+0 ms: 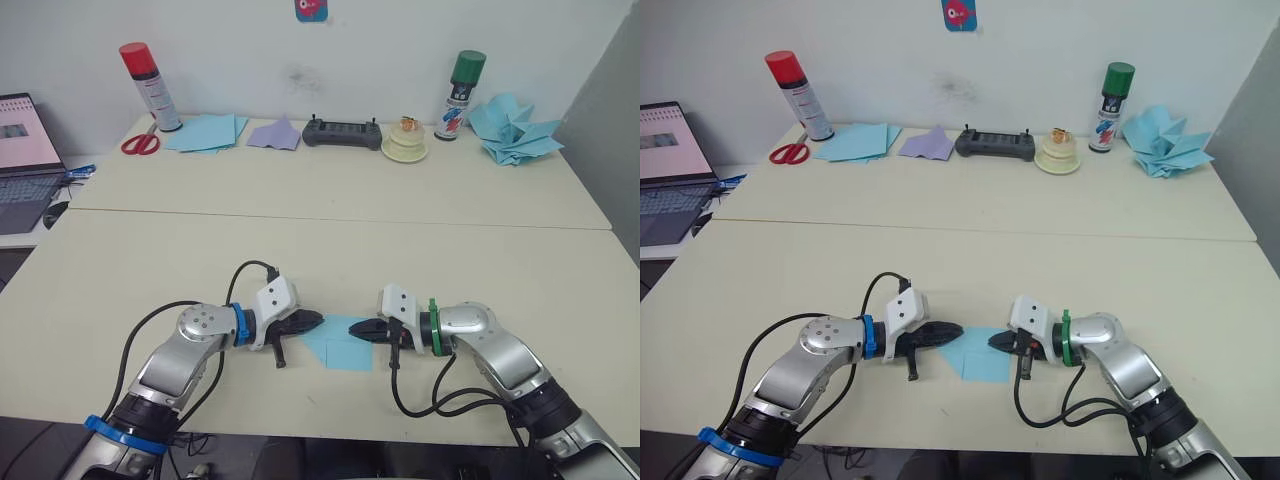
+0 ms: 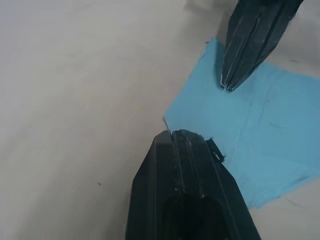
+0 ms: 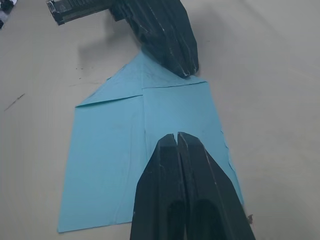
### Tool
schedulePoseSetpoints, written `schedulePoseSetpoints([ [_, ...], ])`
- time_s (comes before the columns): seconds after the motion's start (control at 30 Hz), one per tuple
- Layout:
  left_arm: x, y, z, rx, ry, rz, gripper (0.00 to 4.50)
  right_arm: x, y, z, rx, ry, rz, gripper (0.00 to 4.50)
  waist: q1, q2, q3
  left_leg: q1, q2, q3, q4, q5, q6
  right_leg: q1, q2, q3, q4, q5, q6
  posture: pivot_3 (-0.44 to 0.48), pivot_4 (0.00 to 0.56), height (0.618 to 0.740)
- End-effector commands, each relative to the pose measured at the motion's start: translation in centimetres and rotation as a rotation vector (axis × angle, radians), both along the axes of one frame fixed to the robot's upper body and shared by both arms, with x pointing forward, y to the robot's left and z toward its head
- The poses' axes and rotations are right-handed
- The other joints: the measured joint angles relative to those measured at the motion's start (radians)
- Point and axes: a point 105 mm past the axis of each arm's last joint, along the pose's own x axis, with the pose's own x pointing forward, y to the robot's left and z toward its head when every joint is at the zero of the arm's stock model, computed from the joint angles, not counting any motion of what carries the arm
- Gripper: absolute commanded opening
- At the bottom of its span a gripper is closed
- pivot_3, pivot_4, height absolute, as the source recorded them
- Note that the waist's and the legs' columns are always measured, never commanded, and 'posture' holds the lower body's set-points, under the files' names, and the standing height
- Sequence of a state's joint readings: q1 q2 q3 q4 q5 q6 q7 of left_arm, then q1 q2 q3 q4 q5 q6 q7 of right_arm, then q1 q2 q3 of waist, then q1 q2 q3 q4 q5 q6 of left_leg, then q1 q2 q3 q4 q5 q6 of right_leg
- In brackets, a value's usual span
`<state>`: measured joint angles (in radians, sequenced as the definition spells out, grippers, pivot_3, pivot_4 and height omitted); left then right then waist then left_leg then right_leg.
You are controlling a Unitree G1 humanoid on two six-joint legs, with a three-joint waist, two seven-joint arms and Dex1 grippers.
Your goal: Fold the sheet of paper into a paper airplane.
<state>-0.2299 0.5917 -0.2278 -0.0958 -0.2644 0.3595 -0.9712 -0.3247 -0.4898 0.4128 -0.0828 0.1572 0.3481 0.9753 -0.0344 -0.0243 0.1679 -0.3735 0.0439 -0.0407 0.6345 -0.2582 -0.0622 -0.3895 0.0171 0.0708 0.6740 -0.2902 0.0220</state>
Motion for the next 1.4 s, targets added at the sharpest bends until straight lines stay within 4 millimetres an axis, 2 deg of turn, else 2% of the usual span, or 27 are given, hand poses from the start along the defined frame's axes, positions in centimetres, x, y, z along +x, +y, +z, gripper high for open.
schedulePoseSetpoints([
  [0.03, -1.0, -2.0, 1.1, -0.080, 0.022, -0.049, 0.00, -0.3, -0.7, -1.8, -0.053, 0.052, -0.031, 0.06, 0.000, -0.001, 0.000, -0.001, 0.000, 0.000, 0.000, 0.000, 0.000, 0.000, 0.000, 0.000, 0.000, 0.000, 0.000, 0.000, 0.150, 0.740],
  [0.2, -2.3, -0.7, -1.9, 0.062, 0.055, -0.069, 0.00, -0.4, -0.8, -1.9, -0.053, 0.056, -0.038, 0.06, -0.004, -0.003, 0.002, -0.001, 0.000, -0.001, -0.001, 0.000, 0.000, -0.001, 0.000, 0.000, -0.001, 0.000, 0.000, 0.000, 0.150, 0.740],
  [0.33, -2.5, 0.9, -3.4, 0.134, 0.058, -0.051, 0.00, -0.6, -0.9, -1.9, -0.055, 0.058, -0.038, 0.06, -0.003, -0.003, 0.002, 0.000, 0.000, -0.001, -0.001, 0.000, 0.000, 0.000, 0.000, 0.000, -0.001, -0.001, -0.001, 0.000, 0.150, 0.740],
  [0.57, -1.7, 3.3, -3.0, 0.128, 0.052, 0.034, 0.00, -0.9, -1.0, -2.0, -0.060, 0.065, -0.036, 0.06, -0.003, -0.003, 0.002, 0.003, 0.000, -0.001, -0.004, 0.000, 0.000, 0.001, 0.000, 0.000, -0.001, -0.001, -0.001, 0.000, 0.150, 0.740],
  [0.83, -2.7, 6.4, -3.5, 0.188, 0.061, 0.070, 0.00, -0.9, -0.6, -2.1, -0.060, 0.063, -0.026, 0.06, -0.012, -0.003, 0.002, 0.007, 0.001, 0.000, -0.006, 0.000, 0.000, 0.002, 0.000, 0.000, 0.001, -0.003, -0.004, 0.000, 0.150, 0.740],
  [0.93, -2.5, 7.1, -3.6, 0.190, 0.055, 0.103, 0.00, -0.9, -0.7, -2.1, -0.062, 0.063, -0.024, 0.06, -0.015, -0.003, 0.002, 0.007, 0.001, 0.000, -0.006, 0.000, 0.000, 0.002, 0.000, 0.000, 0.001, -0.003, -0.005, 0.000, 0.150, 0.740],
  [1.03, -1.7, 7.1, -2.3, 0.134, 0.024, 0.139, 0.00, -0.9, -0.7, -2.1, -0.061, 0.064, -0.021, 0.06, -0.017, -0.003, 0.002, 0.007, 0.001, 0.000, -0.006, 0.000, 0.000, 0.002, 0.000, 0.000, 0.001, -0.003, -0.005, 0.000, 0.150, 0.740],
  [1.1, -1.3, 6.4, -0.5, 0.065, -0.002, 0.136, 0.00, -0.9, -0.4, -1.2, 0.000, 0.066, -0.022, 0.06, -0.018, -0.003, 0.002, 0.007, 0.001, 0.000, -0.006, 0.000, 0.000, 0.002, 0.000, 0.000, 0.001, -0.003, -0.005, 0.000, 0.150, 0.740],
  [1.23, -1.4, 5.6, 3.1, -0.008, -0.044, 0.092, 0.00, -1.5, 0.2, 2.0, 0.147, 0.063, 0.027, 0.06, -0.020, -0.007, 0.012, 0.006, 0.002, 0.000, -0.006, 0.000, 0.000, 0.001, 0.000, 0.000, 0.002, -0.003, -0.005, 0.000, 0.150, 0.740],
  [1.33, -1.7, 5.8, 5.2, 0.004, -0.103, 0.064, 0.00, -1.2, 0.0, 5.1, 0.258, 0.097, 0.000, 0.06, -0.019, -0.007, 0.013, -0.007, 0.002, -0.001, -0.005, 0.000, 0.000, -0.010, 0.000, -0.001, 0.004, -0.003, -0.004, 0.000, 0.150, 0.740],
  [1.4, -2.6, 5.8, 5.7, 0.019, -0.101, 0.018, 0.54, -1.1, -0.6, 6.4, 0.285, 0.127, -0.015, 0.44, -0.016, -0.007, 0.014, -0.014, 0.001, -0.001, -0.004, 0.000, -0.001, -0.018, 0.000, -0.001, 0.006, -0.002, -0.004, 0.000, 0.150, 0.740],
])
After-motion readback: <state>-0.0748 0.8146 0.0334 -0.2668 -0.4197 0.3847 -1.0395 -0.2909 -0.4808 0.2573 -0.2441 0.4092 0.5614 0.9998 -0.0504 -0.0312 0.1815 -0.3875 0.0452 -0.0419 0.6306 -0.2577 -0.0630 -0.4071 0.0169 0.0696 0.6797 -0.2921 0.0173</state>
